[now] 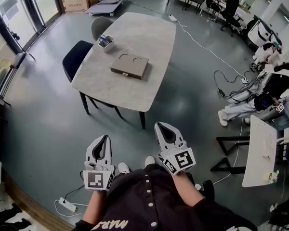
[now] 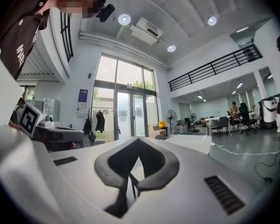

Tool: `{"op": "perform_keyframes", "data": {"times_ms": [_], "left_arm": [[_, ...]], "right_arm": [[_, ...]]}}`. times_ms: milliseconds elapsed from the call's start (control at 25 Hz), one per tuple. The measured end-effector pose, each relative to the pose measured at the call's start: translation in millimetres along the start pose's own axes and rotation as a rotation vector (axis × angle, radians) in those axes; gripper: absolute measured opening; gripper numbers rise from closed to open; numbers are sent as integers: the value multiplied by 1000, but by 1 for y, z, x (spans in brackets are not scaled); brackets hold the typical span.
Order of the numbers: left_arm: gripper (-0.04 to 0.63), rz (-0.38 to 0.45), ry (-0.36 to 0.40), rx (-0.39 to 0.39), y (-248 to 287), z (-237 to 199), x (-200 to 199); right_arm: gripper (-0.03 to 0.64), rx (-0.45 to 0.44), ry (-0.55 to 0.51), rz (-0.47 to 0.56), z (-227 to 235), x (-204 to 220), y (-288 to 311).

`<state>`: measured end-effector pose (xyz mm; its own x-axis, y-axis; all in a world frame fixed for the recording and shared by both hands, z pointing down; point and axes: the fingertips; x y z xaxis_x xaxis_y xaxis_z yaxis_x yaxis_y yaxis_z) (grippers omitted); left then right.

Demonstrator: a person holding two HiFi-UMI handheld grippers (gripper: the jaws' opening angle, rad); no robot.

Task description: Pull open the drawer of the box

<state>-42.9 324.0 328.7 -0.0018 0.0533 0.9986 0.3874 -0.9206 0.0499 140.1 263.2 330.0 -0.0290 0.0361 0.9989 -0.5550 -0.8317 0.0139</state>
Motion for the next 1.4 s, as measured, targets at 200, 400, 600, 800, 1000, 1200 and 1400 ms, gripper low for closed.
{"op": "perform_keyframes", "data": {"times_ms": [200,400,600,800,1000,1200,1400], "left_arm": [[17,-11,-2,22,-17,-18,4],[17,-24,-12,20,-18,-38,9],[17,-34,-18,18,3,-54,14],[17,-33,-10,2,45,-76,14],[17,-27,9,-16,97,-103,4],[17,-37,16,-44,144,-127,-2],[17,-29,24,-69,174,-138,-8]], "right_arm": [[-3,27,13,-17,-21,11,-1],[-3,31,22,-40,-32,17,10],[-3,27,25,-48,-23,20,38],[-3,1,34,-41,-3,23,85],[-2,-31,38,-33,25,19,142],[-3,-58,43,-27,53,15,192],[-2,-88,52,-24,72,11,224]]}}
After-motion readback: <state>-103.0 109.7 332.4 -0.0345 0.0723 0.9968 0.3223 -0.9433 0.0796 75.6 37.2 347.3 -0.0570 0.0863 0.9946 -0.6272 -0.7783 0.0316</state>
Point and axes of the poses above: the fingertips, and each gripper's own axes: y forward along the fingers, z to its right, x out of its underside, and after that the axes turned 8 degrees about x, right-handed
